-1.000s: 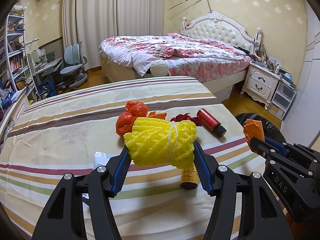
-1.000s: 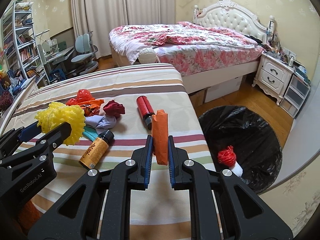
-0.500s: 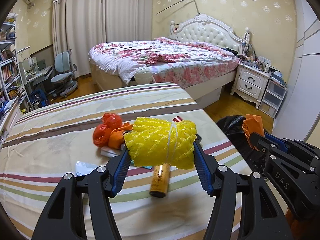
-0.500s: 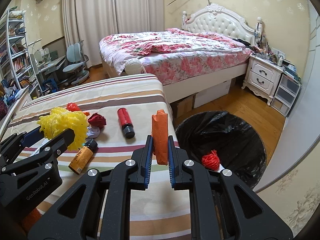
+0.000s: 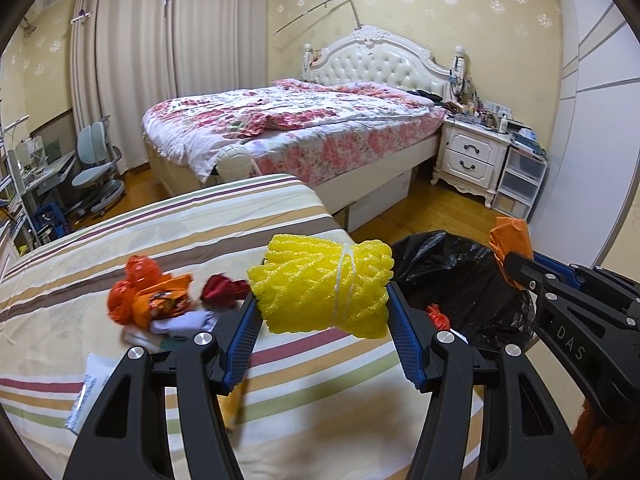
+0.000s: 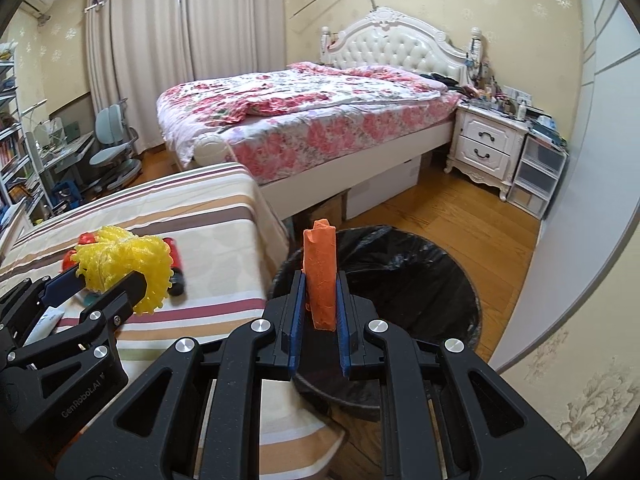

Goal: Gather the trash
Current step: 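Carry the yellow bag and orange packet over the bin and release both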

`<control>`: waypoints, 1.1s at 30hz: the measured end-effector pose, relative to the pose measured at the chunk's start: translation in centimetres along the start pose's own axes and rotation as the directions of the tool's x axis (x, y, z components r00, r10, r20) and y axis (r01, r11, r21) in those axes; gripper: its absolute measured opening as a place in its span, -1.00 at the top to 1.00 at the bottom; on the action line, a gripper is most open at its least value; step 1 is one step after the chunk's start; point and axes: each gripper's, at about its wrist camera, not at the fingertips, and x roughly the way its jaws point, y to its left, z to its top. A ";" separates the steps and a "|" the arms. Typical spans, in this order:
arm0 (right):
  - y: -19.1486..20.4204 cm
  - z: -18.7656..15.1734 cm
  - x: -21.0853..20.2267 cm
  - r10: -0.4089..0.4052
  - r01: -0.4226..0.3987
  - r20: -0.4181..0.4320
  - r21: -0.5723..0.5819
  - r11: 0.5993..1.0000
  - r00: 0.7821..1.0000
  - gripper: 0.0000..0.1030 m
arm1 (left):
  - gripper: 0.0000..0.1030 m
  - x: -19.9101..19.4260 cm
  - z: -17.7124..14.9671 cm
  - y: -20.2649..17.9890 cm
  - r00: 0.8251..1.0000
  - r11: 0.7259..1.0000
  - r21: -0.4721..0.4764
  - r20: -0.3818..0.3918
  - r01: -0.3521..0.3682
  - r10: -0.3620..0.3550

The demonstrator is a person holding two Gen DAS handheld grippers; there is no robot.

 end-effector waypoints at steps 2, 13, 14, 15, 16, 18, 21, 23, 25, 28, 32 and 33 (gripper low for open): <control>-0.7 0.0 0.3 -0.011 0.011 -0.001 0.007 1.000 1.000 0.72 | -0.15 0.8 0.3 -0.7 1.000 1.000 0.011 -0.003 0.009 -0.009; -4.4 0.3 3.1 -0.051 0.052 -0.027 0.049 0.997 0.998 0.72 | -0.16 4.8 1.6 -4.4 0.999 0.998 0.055 -0.038 0.031 -0.029; -4.6 0.3 3.3 -0.051 0.052 -0.029 0.051 0.997 0.998 0.72 | -0.16 5.1 1.8 -4.7 0.999 0.998 0.057 -0.039 0.031 -0.029; -4.9 0.4 3.7 -0.050 0.052 -0.032 0.055 0.997 0.998 0.72 | -0.16 5.5 1.9 -5.0 0.999 0.998 0.061 -0.041 0.030 -0.028; -5.2 0.5 3.9 -0.050 0.052 -0.034 0.057 0.997 0.998 0.72 | -0.16 5.8 1.9 -5.2 0.999 0.998 0.064 -0.044 0.030 -0.027; -5.5 0.6 4.4 -0.050 0.053 -0.039 0.062 0.997 0.998 0.72 | -0.16 6.5 2.2 -5.6 0.998 0.997 0.063 -0.055 0.033 -0.029; -6.0 0.8 5.2 -0.051 0.054 -0.045 0.069 0.996 0.998 0.72 | -0.16 7.6 2.5 -6.1 0.997 0.997 0.071 -0.070 0.032 -0.027; -6.3 0.9 5.6 -0.055 0.058 -0.048 0.073 0.996 0.997 0.72 | -0.16 8.2 2.6 -6.4 0.997 0.996 0.078 -0.078 0.030 -0.024; -6.7 0.9 6.1 -0.055 0.060 -0.055 0.082 0.995 0.997 0.72 | -0.16 8.6 2.6 -6.7 0.996 0.996 0.085 -0.083 0.025 -0.018; -7.2 1.0 6.7 -0.059 0.064 -0.062 0.090 0.994 0.996 0.72 | -0.17 9.2 2.6 -7.0 0.995 0.996 0.091 -0.096 0.020 -0.012; -7.8 0.9 7.2 -0.066 0.072 -0.063 0.107 0.992 0.996 0.62 | -0.27 9.6 2.8 -6.7 0.994 0.997 0.076 -0.108 0.022 -0.013; -7.9 1.0 7.3 -0.064 0.071 -0.064 0.113 0.991 0.996 0.53 | -0.37 9.6 2.8 -6.6 0.994 0.997 0.075 -0.107 0.021 -0.013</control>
